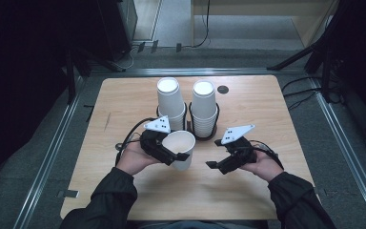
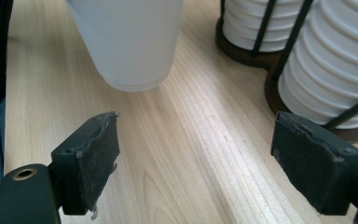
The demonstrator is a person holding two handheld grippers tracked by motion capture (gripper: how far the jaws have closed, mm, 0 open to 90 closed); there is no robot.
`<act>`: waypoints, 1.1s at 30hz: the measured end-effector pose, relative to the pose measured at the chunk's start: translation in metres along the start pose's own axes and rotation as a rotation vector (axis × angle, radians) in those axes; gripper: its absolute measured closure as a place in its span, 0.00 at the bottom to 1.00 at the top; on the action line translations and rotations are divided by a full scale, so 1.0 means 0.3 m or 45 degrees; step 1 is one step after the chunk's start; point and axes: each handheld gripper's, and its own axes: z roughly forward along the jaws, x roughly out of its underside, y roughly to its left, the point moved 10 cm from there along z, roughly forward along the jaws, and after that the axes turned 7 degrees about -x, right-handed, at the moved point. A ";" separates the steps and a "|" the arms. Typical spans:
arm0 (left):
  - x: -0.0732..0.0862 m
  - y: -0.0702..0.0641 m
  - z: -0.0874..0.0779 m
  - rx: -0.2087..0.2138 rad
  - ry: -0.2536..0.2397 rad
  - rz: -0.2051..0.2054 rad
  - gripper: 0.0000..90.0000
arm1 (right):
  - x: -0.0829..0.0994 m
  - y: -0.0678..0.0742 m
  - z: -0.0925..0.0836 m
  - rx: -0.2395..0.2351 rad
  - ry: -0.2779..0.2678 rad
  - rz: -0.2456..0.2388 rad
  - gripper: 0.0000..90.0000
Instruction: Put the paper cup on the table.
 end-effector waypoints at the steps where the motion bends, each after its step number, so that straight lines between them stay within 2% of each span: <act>1: 0.004 0.003 -0.002 0.001 0.006 0.001 0.16 | -0.001 -0.004 -0.003 0.002 -0.007 0.002 0.17; 4: 0.015 0.010 -0.009 0.012 0.017 -0.010 0.15 | 0.001 -0.015 -0.012 0.010 -0.013 0.007 0.17; 8: 0.024 0.023 -0.021 0.021 0.013 -0.049 0.15 | 0.017 -0.043 -0.020 0.062 0.016 0.036 0.17; 15: 0.047 0.046 -0.055 -0.028 0.004 -0.062 0.15 | 0.007 -0.063 -0.039 0.079 -0.002 0.040 0.17; 18: 0.055 0.052 -0.073 -0.047 0.001 -0.070 0.15 | 0.010 -0.073 -0.038 0.084 0.012 0.049 0.17; 22: 0.071 0.064 -0.099 -0.076 0.000 -0.082 0.15 | 0.001 -0.085 -0.041 0.075 0.006 0.053 0.17; 26: 0.090 0.082 -0.124 -0.111 -0.008 -0.111 0.15 | -0.009 -0.095 -0.047 0.068 -0.012 0.062 0.17; 29: 0.104 0.103 -0.146 -0.149 -0.019 -0.146 0.15 | -0.013 -0.105 -0.046 0.088 -0.012 0.042 0.17; 33: 0.120 0.130 -0.178 -0.186 -0.026 -0.179 0.15 | -0.025 -0.105 -0.035 0.070 -0.018 0.040 0.17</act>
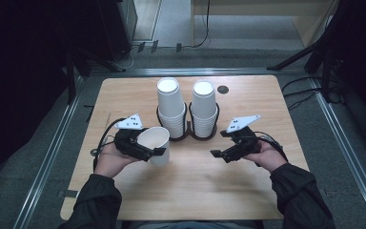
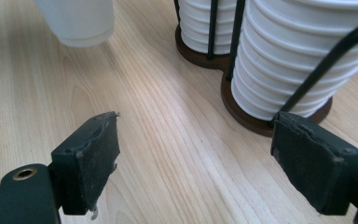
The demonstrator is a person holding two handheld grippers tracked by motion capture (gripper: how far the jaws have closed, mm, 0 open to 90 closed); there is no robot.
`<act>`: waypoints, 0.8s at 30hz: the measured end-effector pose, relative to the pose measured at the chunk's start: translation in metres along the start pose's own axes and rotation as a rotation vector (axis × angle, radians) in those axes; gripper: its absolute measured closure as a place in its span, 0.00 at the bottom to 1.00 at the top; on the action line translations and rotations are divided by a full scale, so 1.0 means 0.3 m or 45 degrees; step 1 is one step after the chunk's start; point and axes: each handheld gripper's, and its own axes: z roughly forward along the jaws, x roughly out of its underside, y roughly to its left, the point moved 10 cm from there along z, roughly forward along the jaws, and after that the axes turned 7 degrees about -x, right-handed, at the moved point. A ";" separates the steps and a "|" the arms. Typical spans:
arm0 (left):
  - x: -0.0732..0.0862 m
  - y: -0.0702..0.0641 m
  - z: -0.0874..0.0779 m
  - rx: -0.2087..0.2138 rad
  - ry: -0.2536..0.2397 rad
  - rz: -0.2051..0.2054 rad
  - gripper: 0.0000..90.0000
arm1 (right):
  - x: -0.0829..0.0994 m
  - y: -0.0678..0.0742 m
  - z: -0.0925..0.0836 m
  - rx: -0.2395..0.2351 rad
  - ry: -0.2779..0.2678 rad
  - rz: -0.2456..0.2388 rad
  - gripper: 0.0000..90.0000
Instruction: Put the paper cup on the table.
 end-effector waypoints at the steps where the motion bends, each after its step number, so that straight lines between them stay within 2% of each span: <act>1: 0.003 0.007 -0.005 -0.008 0.000 -0.001 0.15 | -0.004 0.003 0.004 -0.010 0.000 0.006 0.17; 6: 0.017 0.062 -0.038 -0.059 -0.012 -0.027 0.15 | -0.009 -0.001 0.013 -0.017 0.009 -0.010 0.17; 13: 0.036 0.138 -0.066 -0.132 -0.025 -0.114 0.15 | -0.007 -0.012 0.007 -0.013 0.003 0.004 0.17; 18: 0.042 0.170 -0.075 -0.153 -0.025 -0.107 0.15 | -0.005 -0.027 -0.006 0.011 -0.012 0.023 0.18; 24: 0.055 0.219 -0.079 -0.171 -0.031 -0.120 0.15 | 0.000 -0.026 -0.002 0.007 -0.016 0.032 0.18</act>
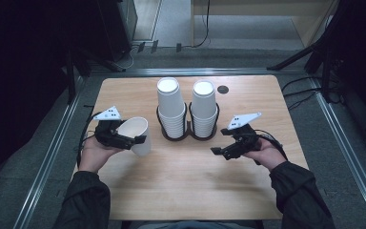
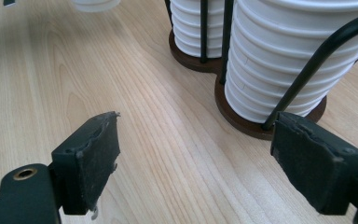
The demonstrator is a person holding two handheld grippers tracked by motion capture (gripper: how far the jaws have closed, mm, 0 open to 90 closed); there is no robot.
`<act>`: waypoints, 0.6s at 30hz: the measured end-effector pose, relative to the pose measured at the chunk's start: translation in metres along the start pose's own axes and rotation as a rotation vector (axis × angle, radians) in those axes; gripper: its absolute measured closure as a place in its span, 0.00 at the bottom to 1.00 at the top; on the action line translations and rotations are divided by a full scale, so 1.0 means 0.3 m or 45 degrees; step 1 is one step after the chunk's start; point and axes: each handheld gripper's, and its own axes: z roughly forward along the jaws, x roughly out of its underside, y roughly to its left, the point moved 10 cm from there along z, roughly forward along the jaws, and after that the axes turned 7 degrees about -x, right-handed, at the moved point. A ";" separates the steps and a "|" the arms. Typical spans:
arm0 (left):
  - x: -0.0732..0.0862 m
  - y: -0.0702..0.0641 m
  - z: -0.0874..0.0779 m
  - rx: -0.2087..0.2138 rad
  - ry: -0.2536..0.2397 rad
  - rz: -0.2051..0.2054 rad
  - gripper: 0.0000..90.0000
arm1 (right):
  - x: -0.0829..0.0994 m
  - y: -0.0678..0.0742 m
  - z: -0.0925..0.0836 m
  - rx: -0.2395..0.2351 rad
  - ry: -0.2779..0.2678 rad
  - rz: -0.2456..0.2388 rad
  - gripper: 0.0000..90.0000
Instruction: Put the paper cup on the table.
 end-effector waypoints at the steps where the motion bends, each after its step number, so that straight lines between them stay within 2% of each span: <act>1: 0.001 0.006 0.001 0.000 0.002 -0.001 0.15 | 0.004 0.001 0.001 -0.001 0.005 0.006 0.18; 4: 0.007 0.034 0.006 -0.025 0.014 0.001 0.15 | 0.013 0.001 0.002 0.002 0.010 0.014 0.18; 9: 0.005 0.081 0.012 -0.049 0.018 -0.032 0.15 | 0.025 -0.002 -0.010 0.013 0.003 0.031 0.18; 11: -0.001 0.099 0.011 -0.077 0.026 -0.020 0.15 | 0.030 0.001 -0.020 0.025 0.000 0.037 0.18; 12: -0.007 0.105 0.010 -0.070 0.021 -0.040 0.15 | 0.030 0.002 -0.025 0.023 -0.009 0.033 0.18; 18: -0.027 0.147 0.014 -0.068 0.009 -0.063 0.15 | 0.047 -0.005 -0.047 0.042 -0.024 0.064 0.18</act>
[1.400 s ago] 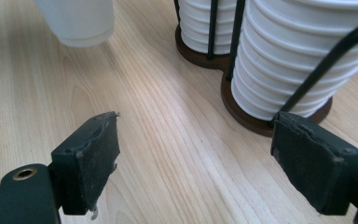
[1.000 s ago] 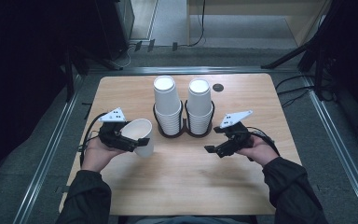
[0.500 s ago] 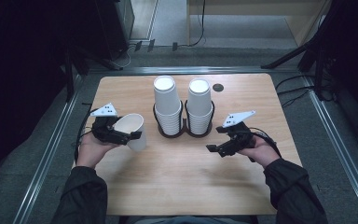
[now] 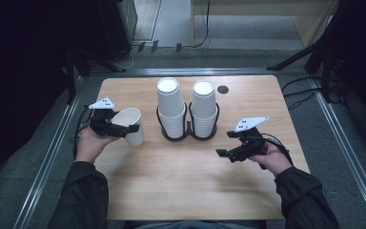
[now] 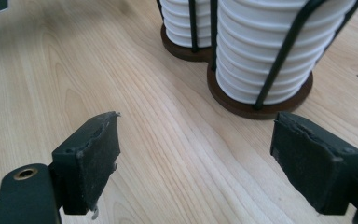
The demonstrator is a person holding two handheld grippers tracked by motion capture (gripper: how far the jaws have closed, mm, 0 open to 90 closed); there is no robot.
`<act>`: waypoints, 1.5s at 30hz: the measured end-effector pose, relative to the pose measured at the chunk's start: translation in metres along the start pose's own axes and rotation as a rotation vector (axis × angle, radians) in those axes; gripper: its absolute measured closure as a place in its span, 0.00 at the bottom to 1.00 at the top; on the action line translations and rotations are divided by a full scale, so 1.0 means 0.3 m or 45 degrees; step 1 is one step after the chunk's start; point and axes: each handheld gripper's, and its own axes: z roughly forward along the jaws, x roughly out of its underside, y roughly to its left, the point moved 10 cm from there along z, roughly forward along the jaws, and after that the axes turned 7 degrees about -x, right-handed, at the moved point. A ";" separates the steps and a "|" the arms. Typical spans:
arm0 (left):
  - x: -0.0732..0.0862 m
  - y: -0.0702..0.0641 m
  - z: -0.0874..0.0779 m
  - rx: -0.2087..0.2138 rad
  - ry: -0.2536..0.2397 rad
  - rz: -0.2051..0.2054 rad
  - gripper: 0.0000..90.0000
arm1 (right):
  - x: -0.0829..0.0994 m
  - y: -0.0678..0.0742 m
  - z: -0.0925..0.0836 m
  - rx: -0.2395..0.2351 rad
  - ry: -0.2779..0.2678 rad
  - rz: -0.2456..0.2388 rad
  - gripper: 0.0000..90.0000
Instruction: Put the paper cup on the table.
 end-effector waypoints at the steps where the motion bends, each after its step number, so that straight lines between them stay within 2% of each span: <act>1: -0.003 0.009 0.002 0.001 -0.007 -0.009 0.15 | 0.004 0.000 -0.003 0.002 -0.001 0.005 0.18; 9: -0.022 0.088 0.005 -0.059 -0.025 -0.027 0.15 | 0.027 0.007 -0.014 0.023 0.002 0.032 0.18; 15: -0.013 0.142 0.047 -0.084 -0.009 -0.017 0.15 | 0.044 0.014 -0.012 0.025 0.021 0.049 0.18; 19: -0.015 0.162 0.070 -0.106 -0.012 -0.006 0.15 | 0.051 0.018 -0.010 0.031 0.036 0.041 0.18; 24: 0.007 0.200 0.084 -0.137 0.027 -0.043 0.14 | 0.055 0.008 -0.016 0.039 0.032 0.058 0.18; 26: 0.017 0.216 0.086 -0.141 0.037 -0.081 0.14 | 0.055 0.007 -0.018 0.039 0.029 0.058 0.18; 30: 0.027 0.234 0.087 -0.166 0.033 -0.092 0.13 | 0.056 0.006 -0.018 0.037 0.028 0.058 0.18; 34: 0.040 0.264 0.092 -0.234 0.016 -0.102 0.12 | 0.056 0.015 -0.017 0.031 0.037 0.049 0.18; 37: 0.061 0.277 0.103 -0.254 0.034 -0.088 0.12 | 0.055 0.017 -0.018 0.033 0.039 0.041 0.18; 38: 0.061 0.279 0.103 -0.251 0.013 -0.090 0.11 | 0.054 0.017 -0.019 0.033 0.035 0.046 0.18; 43: 0.071 0.294 0.091 -0.265 0.008 -0.107 0.10 | 0.050 0.015 -0.024 0.032 0.023 0.058 0.18; 45: 0.076 0.293 0.088 -0.285 0.028 -0.075 0.09 | 0.051 0.014 -0.025 0.032 0.024 0.056 0.18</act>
